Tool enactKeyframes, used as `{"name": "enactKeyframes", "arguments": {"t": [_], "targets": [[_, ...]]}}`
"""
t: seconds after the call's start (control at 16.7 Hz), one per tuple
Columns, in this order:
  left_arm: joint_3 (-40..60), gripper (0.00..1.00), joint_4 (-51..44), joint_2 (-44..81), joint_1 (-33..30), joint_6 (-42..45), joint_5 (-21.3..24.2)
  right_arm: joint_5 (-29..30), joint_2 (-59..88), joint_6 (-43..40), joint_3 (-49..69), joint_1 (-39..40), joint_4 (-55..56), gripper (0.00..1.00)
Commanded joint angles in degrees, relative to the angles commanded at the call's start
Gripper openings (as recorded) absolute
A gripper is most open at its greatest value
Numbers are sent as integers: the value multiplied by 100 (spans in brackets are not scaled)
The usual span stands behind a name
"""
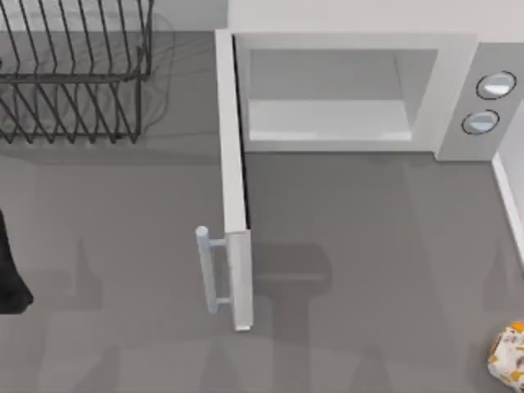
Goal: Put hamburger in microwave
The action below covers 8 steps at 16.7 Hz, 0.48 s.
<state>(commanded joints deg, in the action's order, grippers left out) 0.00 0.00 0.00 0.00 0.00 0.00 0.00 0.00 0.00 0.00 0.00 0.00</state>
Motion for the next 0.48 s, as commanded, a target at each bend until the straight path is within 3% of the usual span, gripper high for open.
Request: {"name": "enactKeyframes", "arguments": {"t": [0.24, 0.48], "targets": [[0, 100, 0, 0, 0, 0, 0, -4, 191, -98, 151, 64, -175, 100], [0, 100, 0, 0, 0, 0, 0, -4, 1278, -577, 888, 355, -1041, 100]]}}
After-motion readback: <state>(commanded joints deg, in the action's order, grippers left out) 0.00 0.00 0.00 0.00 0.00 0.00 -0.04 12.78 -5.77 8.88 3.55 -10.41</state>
